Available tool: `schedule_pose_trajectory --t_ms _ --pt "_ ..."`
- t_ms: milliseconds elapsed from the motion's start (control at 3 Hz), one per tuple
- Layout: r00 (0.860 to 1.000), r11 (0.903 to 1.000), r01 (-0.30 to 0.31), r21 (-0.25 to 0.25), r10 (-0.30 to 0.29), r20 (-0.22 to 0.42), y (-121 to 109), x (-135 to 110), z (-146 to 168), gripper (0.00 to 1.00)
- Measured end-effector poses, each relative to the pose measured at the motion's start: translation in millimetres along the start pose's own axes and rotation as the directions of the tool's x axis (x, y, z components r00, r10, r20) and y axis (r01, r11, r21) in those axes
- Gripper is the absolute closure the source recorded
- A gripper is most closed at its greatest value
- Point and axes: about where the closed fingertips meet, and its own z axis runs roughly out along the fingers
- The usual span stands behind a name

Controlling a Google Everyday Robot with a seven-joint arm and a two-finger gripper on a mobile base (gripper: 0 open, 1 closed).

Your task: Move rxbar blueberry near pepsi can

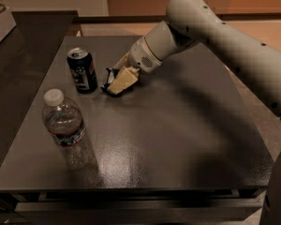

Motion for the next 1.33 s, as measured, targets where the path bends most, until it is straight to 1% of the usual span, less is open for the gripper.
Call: schedule_pose_trajectory --t_ms 667,1000,1333 --pt "1.000 1.0000 0.002 -0.009 -0.002 -0.001 1.3 -0.7 4.7 0.13" --pt "1.000 0.9999 0.003 -0.013 -0.003 -0.001 2.0 -1.1 7.1 0.00" --pt "1.000 0.9999 0.003 -0.014 -0.003 -0.001 2.0 -1.1 7.2 0.00"
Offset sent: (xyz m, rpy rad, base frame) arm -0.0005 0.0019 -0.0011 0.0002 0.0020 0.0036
